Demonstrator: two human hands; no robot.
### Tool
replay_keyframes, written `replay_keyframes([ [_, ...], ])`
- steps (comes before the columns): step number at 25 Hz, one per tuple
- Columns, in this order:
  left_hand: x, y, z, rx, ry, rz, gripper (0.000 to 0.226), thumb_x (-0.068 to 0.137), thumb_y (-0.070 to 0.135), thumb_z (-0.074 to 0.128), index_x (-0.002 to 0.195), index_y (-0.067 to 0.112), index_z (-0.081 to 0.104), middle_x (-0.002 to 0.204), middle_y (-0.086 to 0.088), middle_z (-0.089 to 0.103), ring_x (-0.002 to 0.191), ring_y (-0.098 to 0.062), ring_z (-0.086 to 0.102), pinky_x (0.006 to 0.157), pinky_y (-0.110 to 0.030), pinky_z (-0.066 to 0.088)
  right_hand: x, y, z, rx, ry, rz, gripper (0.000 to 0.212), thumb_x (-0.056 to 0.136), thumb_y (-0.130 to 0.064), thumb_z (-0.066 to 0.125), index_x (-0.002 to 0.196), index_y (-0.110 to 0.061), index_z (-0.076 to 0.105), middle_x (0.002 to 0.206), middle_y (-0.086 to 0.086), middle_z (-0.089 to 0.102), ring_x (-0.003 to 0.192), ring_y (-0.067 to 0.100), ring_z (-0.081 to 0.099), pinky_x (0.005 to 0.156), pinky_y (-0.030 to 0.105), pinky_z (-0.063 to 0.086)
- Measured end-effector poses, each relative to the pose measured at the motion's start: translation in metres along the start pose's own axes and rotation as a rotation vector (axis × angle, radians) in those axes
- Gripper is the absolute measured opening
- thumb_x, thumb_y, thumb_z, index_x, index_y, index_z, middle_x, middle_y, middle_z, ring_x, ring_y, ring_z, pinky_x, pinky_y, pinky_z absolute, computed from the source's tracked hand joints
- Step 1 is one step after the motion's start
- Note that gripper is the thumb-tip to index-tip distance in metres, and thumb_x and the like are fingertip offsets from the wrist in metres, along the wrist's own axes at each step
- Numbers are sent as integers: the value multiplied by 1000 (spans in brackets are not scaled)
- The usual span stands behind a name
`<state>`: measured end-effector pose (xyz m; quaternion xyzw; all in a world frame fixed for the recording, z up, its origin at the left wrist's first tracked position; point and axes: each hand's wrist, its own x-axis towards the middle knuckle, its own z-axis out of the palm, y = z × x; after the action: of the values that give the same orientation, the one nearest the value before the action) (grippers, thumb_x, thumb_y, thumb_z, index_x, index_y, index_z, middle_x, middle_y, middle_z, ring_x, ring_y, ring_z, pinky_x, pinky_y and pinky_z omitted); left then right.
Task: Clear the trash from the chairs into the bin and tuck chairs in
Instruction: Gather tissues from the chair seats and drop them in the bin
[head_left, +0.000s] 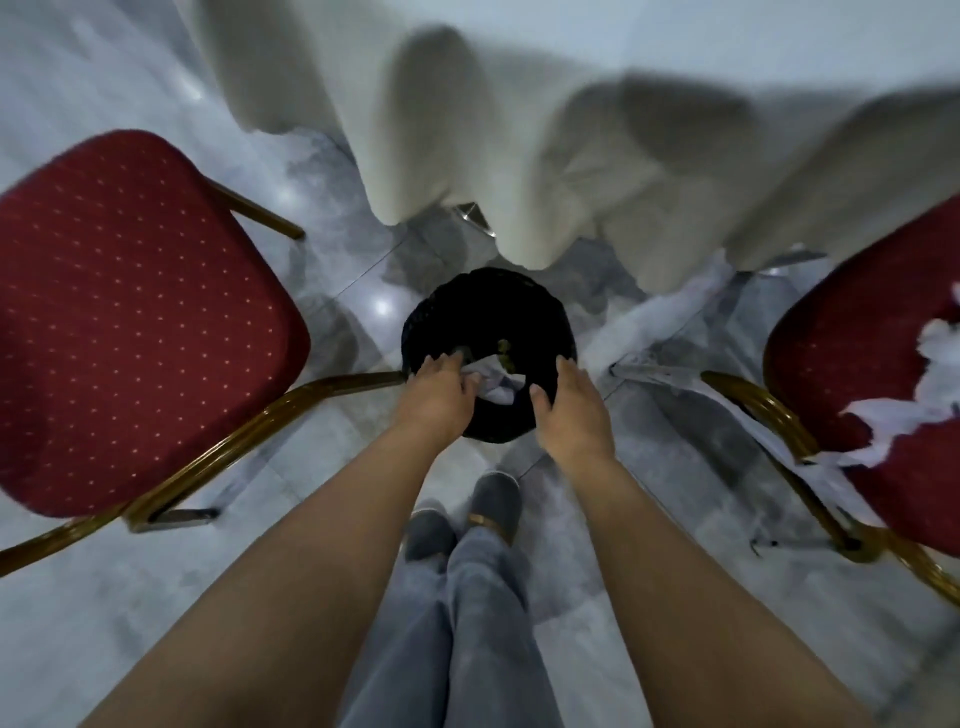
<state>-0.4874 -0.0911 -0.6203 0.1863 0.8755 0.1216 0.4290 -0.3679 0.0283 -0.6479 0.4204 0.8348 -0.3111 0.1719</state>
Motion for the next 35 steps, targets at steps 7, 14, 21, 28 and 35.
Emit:
replay_keyframes([
  [7, -58, 89, 22, 354, 8, 322, 59, 103, 40, 29, 155, 13, 16, 163, -10, 10, 151, -26, 4, 121, -42, 7, -69, 72, -78, -38, 227, 131, 62, 100, -39, 42, 153, -11, 28, 160, 11, 28, 149, 27, 21, 121, 44, 17],
  [14, -55, 224, 89, 461, -4, 527, 70, 99, 50, 36, 155, 15, 11, 162, -12, 10, 150, -27, 4, 122, -45, 6, -77, 182, -162, -74, 400, 326, 75, 99, -49, 42, 158, -15, 11, 166, 5, 12, 153, 23, 7, 123, 43, 5],
  [21, -38, 356, 191, 557, 24, 520, 93, 87, 60, 54, 155, 15, 8, 163, -14, 5, 150, -30, 4, 120, -45, 5, -36, 303, -234, -89, 500, 362, 77, 98, -52, 42, 158, -15, 10, 166, 4, 12, 153, 20, 10, 122, 45, 7],
  [28, -23, 426, 249, 665, 186, 456, 54, 84, 40, 64, 127, 14, 44, 132, -10, 41, 121, -29, 39, 103, -39, 33, 15, 396, -294, -73, 564, 340, 86, 91, -65, 44, 157, -20, 12, 166, 4, 13, 151, 22, 16, 120, 50, 9],
  [35, 0, 448, 251, 565, 203, 465, 29, 94, 18, 49, 121, 11, 54, 124, -10, 53, 114, -29, 46, 90, -38, 39, 51, 417, -311, 28, 470, 384, 95, 81, -75, 49, 156, -35, 6, 166, 3, 5, 152, 30, 9, 113, 67, 10],
])
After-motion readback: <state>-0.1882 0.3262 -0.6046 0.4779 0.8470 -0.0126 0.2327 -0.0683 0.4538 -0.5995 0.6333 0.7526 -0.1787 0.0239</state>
